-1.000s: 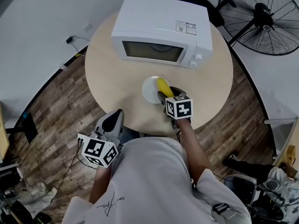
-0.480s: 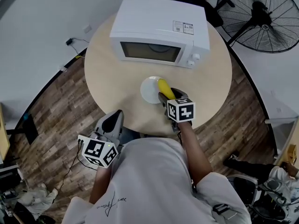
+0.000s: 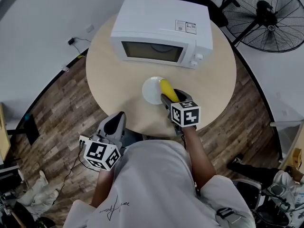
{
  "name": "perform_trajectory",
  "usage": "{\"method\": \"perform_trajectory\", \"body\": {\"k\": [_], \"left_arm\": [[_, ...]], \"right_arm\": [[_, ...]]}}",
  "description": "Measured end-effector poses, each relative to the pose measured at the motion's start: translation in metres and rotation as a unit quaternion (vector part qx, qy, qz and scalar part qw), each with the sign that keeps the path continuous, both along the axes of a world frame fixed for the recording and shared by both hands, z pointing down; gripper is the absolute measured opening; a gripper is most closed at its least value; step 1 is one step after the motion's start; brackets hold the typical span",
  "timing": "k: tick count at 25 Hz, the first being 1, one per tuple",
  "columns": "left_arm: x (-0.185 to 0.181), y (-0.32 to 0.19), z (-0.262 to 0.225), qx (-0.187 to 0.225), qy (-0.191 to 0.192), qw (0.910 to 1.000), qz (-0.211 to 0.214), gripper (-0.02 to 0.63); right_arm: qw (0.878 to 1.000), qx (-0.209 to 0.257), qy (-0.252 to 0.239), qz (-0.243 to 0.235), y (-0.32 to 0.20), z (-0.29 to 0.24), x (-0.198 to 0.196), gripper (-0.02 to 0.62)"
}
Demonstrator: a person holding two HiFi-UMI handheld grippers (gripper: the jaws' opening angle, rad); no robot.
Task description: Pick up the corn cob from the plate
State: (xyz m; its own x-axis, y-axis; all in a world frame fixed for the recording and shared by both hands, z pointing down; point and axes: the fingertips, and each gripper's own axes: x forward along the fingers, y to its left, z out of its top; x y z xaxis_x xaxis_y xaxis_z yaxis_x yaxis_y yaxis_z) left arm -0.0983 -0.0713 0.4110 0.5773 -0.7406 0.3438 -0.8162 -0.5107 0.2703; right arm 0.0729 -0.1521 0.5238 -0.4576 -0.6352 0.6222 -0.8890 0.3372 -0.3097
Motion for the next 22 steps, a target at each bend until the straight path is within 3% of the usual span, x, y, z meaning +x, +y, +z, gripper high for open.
{"method": "perform_trajectory", "body": {"k": [13,22], "left_arm": [[-0.007,0.0,0.0,-0.001,-0.009,0.9998,-0.016,-0.002],[-0.006,-0.002,0.005,-0.011,0.007,0.9999,-0.011,-0.002]], "right_arm": [[1.0,0.013,-0.011,0.0,0.009,-0.015,0.005,0.27],[0.999,0.032,-0.017,0.015,0.015,-0.035,0.009,0.27]]}}
